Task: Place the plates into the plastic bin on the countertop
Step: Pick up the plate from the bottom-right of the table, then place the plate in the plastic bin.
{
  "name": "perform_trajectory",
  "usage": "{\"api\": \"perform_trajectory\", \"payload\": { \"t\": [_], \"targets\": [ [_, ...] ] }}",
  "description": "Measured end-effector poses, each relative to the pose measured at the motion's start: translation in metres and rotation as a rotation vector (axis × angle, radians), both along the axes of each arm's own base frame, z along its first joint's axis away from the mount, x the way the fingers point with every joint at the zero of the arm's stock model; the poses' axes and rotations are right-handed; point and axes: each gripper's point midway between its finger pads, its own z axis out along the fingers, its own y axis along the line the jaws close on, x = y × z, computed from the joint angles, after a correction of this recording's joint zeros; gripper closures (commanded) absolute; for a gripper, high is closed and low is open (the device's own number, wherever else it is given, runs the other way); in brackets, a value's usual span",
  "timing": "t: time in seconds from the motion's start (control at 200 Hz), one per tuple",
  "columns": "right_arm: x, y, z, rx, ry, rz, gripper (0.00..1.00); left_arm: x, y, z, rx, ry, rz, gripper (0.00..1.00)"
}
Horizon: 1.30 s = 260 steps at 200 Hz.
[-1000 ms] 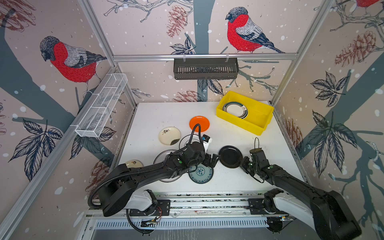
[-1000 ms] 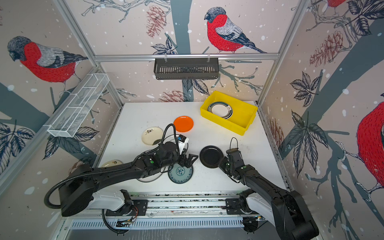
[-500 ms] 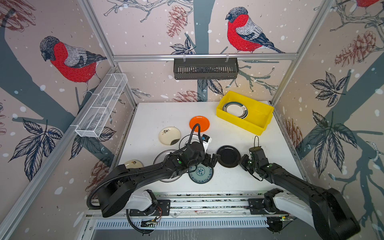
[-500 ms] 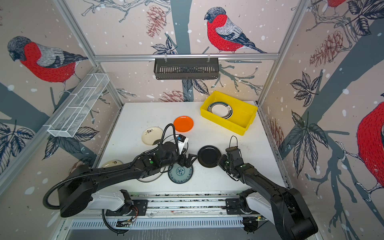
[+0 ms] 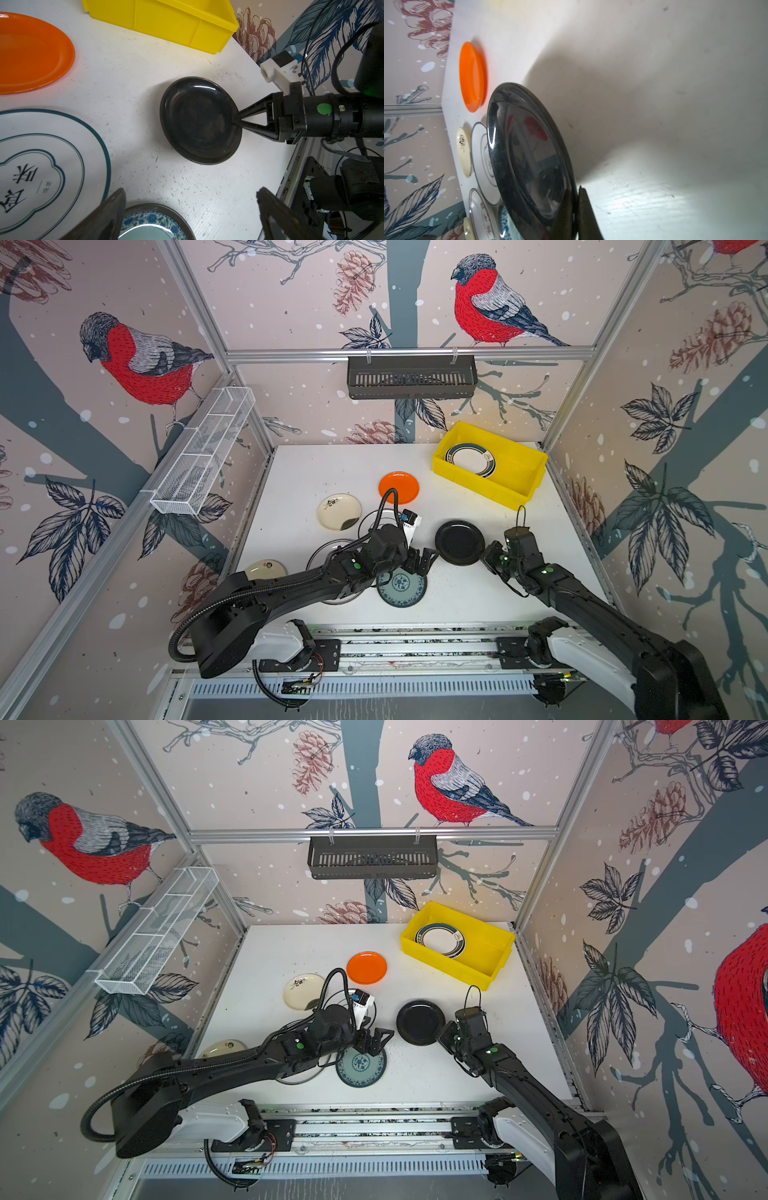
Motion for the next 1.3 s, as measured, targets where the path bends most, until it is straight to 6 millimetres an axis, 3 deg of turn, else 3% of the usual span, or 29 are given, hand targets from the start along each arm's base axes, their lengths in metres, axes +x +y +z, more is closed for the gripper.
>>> {"api": "perform_trajectory", "payload": {
  "t": [0.17,0.38,0.585,0.755,0.851,1.016,1.171,1.301],
  "targets": [
    [0.027,-0.021,0.037,0.029,-0.087,-0.081,0.99,-0.004,0.008,0.02,-0.043,-0.056,-0.001,0.02],
    [0.069,-0.041,0.097,0.008,-0.224,-0.134,1.0,-0.001,0.017,0.045,-0.071,-0.137,0.03,0.02],
    [0.142,-0.071,0.134,-0.038,-0.271,-0.203,1.0,0.004,0.018,0.068,-0.061,-0.192,0.039,0.02],
    [0.223,-0.08,0.161,-0.112,-0.32,-0.2,1.0,0.009,0.021,0.096,-0.036,-0.245,0.052,0.02],
    [0.263,-0.095,0.16,-0.169,-0.321,-0.235,1.0,0.011,0.03,0.11,-0.027,-0.284,0.076,0.02],
    [0.315,-0.116,0.132,-0.247,-0.262,-0.277,1.0,0.013,0.04,0.119,-0.008,-0.324,0.108,0.02],
    [0.352,-0.107,0.106,-0.277,-0.227,-0.238,1.0,0.017,0.044,0.116,0.022,-0.327,0.137,0.02],
    [0.362,-0.099,0.069,-0.294,-0.164,-0.203,1.0,0.022,0.043,0.113,0.046,-0.32,0.15,0.02]
  ]
}}
